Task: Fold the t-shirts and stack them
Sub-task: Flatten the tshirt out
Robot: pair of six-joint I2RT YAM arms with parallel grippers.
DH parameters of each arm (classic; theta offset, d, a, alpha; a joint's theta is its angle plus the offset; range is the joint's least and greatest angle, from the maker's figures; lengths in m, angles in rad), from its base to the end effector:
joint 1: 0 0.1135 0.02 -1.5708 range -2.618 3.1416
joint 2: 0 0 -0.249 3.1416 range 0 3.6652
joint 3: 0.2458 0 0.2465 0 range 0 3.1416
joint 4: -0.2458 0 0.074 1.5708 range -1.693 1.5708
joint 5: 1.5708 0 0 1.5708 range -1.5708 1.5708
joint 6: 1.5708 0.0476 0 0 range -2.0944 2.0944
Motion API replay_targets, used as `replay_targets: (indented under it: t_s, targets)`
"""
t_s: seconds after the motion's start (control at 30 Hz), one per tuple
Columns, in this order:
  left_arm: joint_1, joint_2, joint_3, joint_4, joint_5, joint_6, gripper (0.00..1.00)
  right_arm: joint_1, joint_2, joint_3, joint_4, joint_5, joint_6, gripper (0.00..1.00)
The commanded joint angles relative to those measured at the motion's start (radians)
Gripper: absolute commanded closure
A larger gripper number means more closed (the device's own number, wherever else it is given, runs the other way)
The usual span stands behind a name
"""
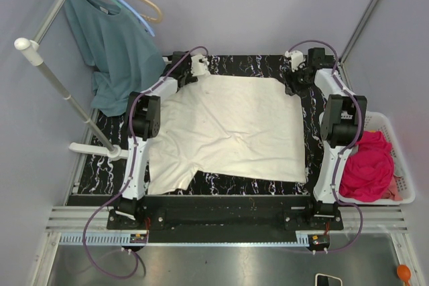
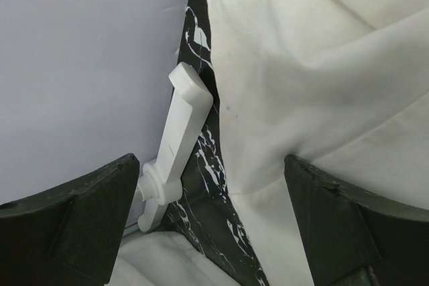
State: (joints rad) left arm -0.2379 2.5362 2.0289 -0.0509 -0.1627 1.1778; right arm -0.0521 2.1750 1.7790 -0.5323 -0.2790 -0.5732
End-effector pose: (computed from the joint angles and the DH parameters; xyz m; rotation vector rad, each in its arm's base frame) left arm 0.5514 -0.1258 0.1274 1.3588 1.7411 0.7144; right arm 0.4770 -0.0117 0.1857 -0.7411 2.3358 0.0765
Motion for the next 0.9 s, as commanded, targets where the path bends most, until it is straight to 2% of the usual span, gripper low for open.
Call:
replay_targets:
  t_s: [0.0, 0.3, 0.87]
  targets:
    - [-0.017, -0.024, -0.048, -0.076, 0.035, -0.02, 0.03, 0.006, 0.052, 0.056, -0.093, -0.117, 0.039, 0.28]
    - [-0.017, -0.059, -0.104, -0.043, 0.042, -0.012, 0.04, 0.005, 0.124, 0.125, -0.1, -0.095, 0.004, 0.34]
    - [-0.017, -0.085, -0.174, -0.006, 0.032, 0.014, 0.06, -0.006, 0.181, 0.181, -0.087, -0.028, -0.056, 0.32]
